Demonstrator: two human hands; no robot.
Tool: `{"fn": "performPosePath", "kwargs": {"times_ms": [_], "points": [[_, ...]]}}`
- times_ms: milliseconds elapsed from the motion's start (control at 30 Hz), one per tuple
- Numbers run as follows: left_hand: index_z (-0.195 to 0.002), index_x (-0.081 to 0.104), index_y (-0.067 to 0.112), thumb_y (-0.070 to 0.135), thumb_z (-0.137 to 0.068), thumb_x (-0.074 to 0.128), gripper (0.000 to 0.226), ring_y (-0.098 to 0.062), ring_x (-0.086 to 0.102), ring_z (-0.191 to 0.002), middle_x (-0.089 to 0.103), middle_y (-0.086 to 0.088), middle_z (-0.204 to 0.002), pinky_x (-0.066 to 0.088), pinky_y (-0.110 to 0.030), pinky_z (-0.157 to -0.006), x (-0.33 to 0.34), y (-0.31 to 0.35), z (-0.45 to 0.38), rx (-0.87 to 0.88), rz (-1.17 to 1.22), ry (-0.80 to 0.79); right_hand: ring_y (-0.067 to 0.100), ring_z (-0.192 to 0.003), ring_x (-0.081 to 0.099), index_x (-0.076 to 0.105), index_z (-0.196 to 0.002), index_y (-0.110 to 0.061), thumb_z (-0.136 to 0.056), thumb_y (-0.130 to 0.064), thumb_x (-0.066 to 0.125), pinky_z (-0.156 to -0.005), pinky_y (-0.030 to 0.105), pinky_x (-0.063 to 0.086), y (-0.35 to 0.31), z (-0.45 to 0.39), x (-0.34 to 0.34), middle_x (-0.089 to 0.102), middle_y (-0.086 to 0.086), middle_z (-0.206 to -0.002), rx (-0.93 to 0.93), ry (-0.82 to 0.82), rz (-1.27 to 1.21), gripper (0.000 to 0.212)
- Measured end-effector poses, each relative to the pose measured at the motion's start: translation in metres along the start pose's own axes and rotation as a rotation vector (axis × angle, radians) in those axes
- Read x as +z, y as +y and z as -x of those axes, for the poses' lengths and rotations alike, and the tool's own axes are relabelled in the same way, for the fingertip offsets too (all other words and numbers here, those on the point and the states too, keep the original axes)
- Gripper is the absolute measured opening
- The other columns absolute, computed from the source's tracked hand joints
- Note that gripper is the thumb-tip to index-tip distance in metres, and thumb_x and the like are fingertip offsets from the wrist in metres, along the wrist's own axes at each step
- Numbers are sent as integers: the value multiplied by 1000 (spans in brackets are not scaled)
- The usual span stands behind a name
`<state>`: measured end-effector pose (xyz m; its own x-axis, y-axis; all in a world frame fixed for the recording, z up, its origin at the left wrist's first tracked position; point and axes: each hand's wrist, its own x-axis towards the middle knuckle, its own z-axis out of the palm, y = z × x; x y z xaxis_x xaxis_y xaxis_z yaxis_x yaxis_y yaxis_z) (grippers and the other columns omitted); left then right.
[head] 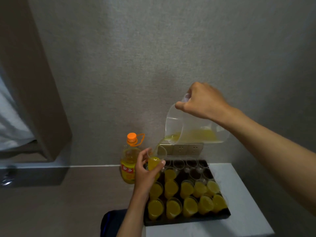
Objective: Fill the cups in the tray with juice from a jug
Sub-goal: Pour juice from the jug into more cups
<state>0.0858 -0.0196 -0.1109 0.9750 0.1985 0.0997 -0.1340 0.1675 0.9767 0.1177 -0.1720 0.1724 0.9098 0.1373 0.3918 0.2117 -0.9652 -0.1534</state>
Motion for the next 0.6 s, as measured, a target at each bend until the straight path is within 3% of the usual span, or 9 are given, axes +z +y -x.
{"fn": "performPosePath", "kwargs": {"times_ms": [233,467,600], "points": [[-123,62,39,18,-74,91,61,-10,59,-123,66,19,-125,52,-30,-93,2,0,-2,-7,19,-6,21,-51,50,53,-55,-12,-82,-43,73,-49,29,35,3,-3,0,51,0,-52,4,-8,-13,46],[-123,62,42,33,-70,90,60,-13,59,-123,65,18,-126,53,-44,-101,4,-1,-3,-8,3,8,26,-59,56,59,-62,-7,-82,-46,74,-55,32,40,5,-4,-3,60,7,-62,6,1,-9,47],[-124,61,42,42,-67,90,64,-17,60,-123,66,15,-125,53,-49,-102,6,-1,-2,-5,-5,19,26,-59,59,58,-61,-6,-81,-46,73,-52,31,38,7,-5,-3,58,5,-57,1,4,-14,47]]}}
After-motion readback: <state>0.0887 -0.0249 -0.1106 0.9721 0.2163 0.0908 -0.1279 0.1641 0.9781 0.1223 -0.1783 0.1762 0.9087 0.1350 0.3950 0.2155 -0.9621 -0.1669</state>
